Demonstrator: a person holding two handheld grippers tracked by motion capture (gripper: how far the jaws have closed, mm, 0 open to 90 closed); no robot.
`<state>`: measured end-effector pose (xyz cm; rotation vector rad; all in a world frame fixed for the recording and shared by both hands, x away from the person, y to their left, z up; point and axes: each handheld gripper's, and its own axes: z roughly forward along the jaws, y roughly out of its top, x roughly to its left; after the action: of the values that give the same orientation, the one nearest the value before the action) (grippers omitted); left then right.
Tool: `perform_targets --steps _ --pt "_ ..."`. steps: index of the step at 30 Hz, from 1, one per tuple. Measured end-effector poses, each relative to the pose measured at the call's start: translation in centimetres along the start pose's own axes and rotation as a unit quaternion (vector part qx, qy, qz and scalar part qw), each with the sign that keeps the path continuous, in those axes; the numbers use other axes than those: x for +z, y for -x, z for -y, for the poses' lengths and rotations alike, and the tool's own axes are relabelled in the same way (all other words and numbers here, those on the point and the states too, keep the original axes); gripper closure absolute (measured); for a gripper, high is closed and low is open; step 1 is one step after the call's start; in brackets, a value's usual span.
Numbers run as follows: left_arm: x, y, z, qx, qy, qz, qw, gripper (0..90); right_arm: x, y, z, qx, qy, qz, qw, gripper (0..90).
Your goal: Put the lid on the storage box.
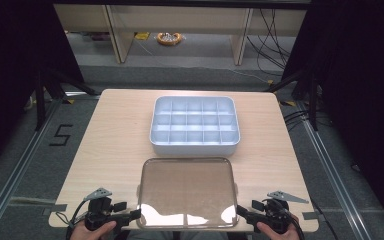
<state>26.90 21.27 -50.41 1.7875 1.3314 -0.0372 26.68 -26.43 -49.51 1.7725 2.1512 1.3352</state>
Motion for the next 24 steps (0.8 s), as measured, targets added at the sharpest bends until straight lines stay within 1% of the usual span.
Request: perform_targets --steps 1,2,3,4,5,6,7,8,9,10,11,12,13,14,15,16,17,18,19,20,21,22,23,24 --pt "0.1 0.1 0.0 0.006 -0.002 -0.004 1.0 22.9 0.1 0.0 0.0 0.001 0.0 -0.001 1.0 25.6" --pt "0.2 0.2 0.1 0.004 -0.003 -0.002 1.0 22.6 0.4 0.3 0.0 -0.015 0.004 -0.002 0.9999 25.6" --pt "0.3 0.3 0.1 0.002 -0.003 0.0 1.0 23.2 0.5 0.1 0.0 -0.007 0.0 -0.003 1.0 25.5" --pt "0.4 0.4 0.1 0.002 -0.006 0.001 1.0 23.3 0.6 0.1 0.0 -0.006 0.0 -0.017 0.9998 24.8" --pt "0.5 0.5 0.1 0.002 -0.004 0.0 1.0 23.3 0.9 -0.2 0.0 0.012 0.0 -0.027 0.9996 24.1" --pt "0.7 0.7 0.1 0.004 -0.003 -0.003 1.0 23.4 1.0 -0.3 0.0 0.014 -0.003 -0.028 0.9995 24.1" --pt "0.8 0.8 0.1 0.008 -0.002 -0.005 1.0 23.8 1.3 -0.1 -0.1 -0.014 0.0 -0.026 0.9996 23.9" --pt "1.0 1.0 0.1 0.008 0.0 -0.008 0.9999 24.5 1.4 -0.3 -0.2 -0.002 -0.002 -0.028 0.9996 22.9" --pt "1.1 1.0 0.0 0.011 0.0 -0.011 0.9999 24.8 1.6 -0.4 -0.2 -0.001 0.0 -0.036 0.9994 22.8" --pt "1.2 1.0 0.0 0.017 -0.005 -0.013 0.9998 25.1 1.7 -0.5 -0.2 0.004 0.0 -0.033 0.9995 23.0" --pt "1.4 1.0 0.0 0.013 -0.005 -0.016 0.9998 25.8 1.8 -0.8 -0.3 0.013 -0.006 -0.035 0.9993 23.3" --pt "1.4 1.0 -0.1 0.017 -0.008 -0.019 0.9996 26.3 2.0 -0.8 -0.4 0.011 -0.006 -0.032 0.9994 23.8" --pt "1.5 0.9 -0.1 0.014 -0.007 -0.022 0.9996 26.9 2.2 -0.7 -0.4 0.008 -0.006 -0.032 0.9994 24.2" --pt "1.5 0.9 -0.1 0.014 -0.007 -0.022 0.9996 27.5 2.3 -0.8 -0.4 0.024 -0.01 -0.031 0.9992 24.5" --pt "1.6 0.9 -0.1 0.014 -0.007 -0.024 0.9996 28.2 2.5 -0.5 -0.4 0.005 -0.006 -0.029 0.9996 24.9" --pt "1.6 0.9 -0.1 0.015 -0.008 -0.025 0.9995 28.7 2.5 -0.6 -0.5 0.011 -0.012 -0.028 0.9995 25.2" --pt "1.6 0.8 -0.2 0.015 -0.009 -0.025 0.9995 28.9 2.7 -0.9 -0.4 0.025 -0.014 -0.028 0.9992 25.2" --pt "1.6 0.8 -0.2 0.013 -0.006 -0.025 0.9996 29.2 2.8 -0.9 -0.5 0.024 -0.012 -0.033 0.9991 25.4" --pt "1.6 0.8 -0.2 0.014 -0.009 -0.027 0.9995 29.5 3.0 -0.7 -0.4 0.015 -0.009 -0.032 0.9993 25.5" --pt "1.7 0.8 -0.2 0.01 -0.011 -0.024 0.9996 29.9 2.9 -0.8 -0.5 0.012 -0.013 -0.028 0.9994 25.6" --pt "1.8 0.7 -0.2 0.009 -0.016 -0.024 0.9995 30.4 3.0 -0.9 -0.5 0.013 -0.013 -0.035 0.9992 25.8" --pt "2.0 0.7 -0.2 0.004 -0.017 -0.022 0.9996 30.7 3.1 -1.2 -0.5 0.03 -0.019 -0.024 0.9991 25.8" --pt "2.0 0.7 -0.1 0.004 -0.017 -0.019 0.9997 31.2 3.2 -1.0 -0.6 0.011 -0.014 -0.031 0.9994 25.9" --pt "2.1 0.8 -0.2 0.006 -0.019 -0.021 0.9996 31.9 3.4 -1.0 -0.6 0.011 -0.013 -0.025 0.9996 26.1"
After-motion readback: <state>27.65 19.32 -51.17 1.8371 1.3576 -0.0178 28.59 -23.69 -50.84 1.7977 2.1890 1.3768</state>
